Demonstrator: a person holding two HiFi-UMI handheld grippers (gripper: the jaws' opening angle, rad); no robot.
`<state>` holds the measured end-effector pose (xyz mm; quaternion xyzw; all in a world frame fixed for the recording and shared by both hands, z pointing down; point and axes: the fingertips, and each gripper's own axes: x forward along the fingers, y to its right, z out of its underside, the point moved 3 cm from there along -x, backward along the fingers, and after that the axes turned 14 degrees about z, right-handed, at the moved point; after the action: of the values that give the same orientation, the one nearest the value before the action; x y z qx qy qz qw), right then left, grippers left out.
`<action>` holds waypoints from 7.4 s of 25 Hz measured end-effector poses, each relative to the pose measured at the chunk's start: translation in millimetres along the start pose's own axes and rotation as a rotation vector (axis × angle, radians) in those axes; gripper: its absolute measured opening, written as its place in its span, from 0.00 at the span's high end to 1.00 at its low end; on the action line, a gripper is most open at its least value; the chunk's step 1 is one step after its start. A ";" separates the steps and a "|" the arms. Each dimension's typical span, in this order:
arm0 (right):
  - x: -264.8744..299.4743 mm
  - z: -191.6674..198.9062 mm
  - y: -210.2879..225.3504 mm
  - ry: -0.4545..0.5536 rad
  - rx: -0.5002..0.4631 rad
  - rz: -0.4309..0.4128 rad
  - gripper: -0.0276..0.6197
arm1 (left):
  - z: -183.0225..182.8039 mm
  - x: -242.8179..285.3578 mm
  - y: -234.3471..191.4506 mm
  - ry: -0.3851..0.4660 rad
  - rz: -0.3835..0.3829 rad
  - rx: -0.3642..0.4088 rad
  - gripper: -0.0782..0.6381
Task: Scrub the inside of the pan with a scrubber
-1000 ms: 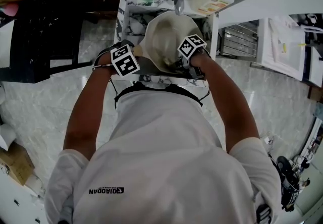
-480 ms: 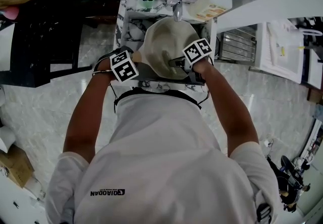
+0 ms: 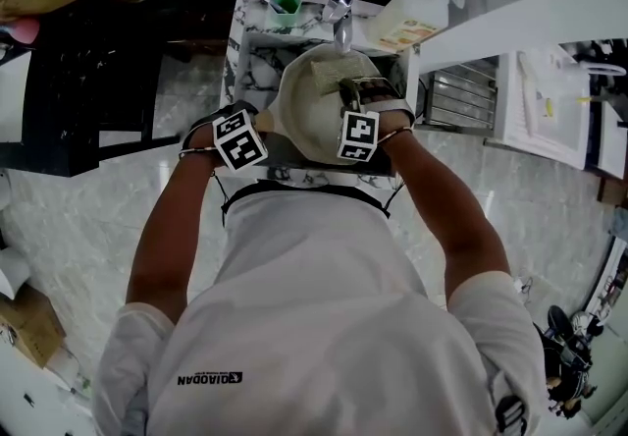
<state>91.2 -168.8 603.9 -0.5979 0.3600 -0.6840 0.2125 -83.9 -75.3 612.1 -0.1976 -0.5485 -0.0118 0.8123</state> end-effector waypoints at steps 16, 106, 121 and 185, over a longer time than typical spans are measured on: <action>78.2 9.3 -11.9 -0.048 -0.408 0.015 0.85 | 2.4 0.2 0.1 -0.008 -0.007 -0.003 0.60; -54.1 -33.2 -135.5 -0.318 0.860 -1.392 0.85 | -0.4 -0.1 3.2 0.002 0.031 -0.035 0.60; -72.4 -48.7 -110.4 -0.116 1.045 -1.460 0.85 | -0.6 0.4 4.3 0.005 0.043 -0.052 0.60; 62.8 -62.1 -59.8 -0.007 0.853 -0.628 0.84 | 1.0 1.7 2.4 0.006 0.053 -0.060 0.60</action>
<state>27.0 -160.4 688.8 -0.5395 -0.1474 -0.7984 0.2229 -83.5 -72.4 613.2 -0.2364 -0.5401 -0.0073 0.8077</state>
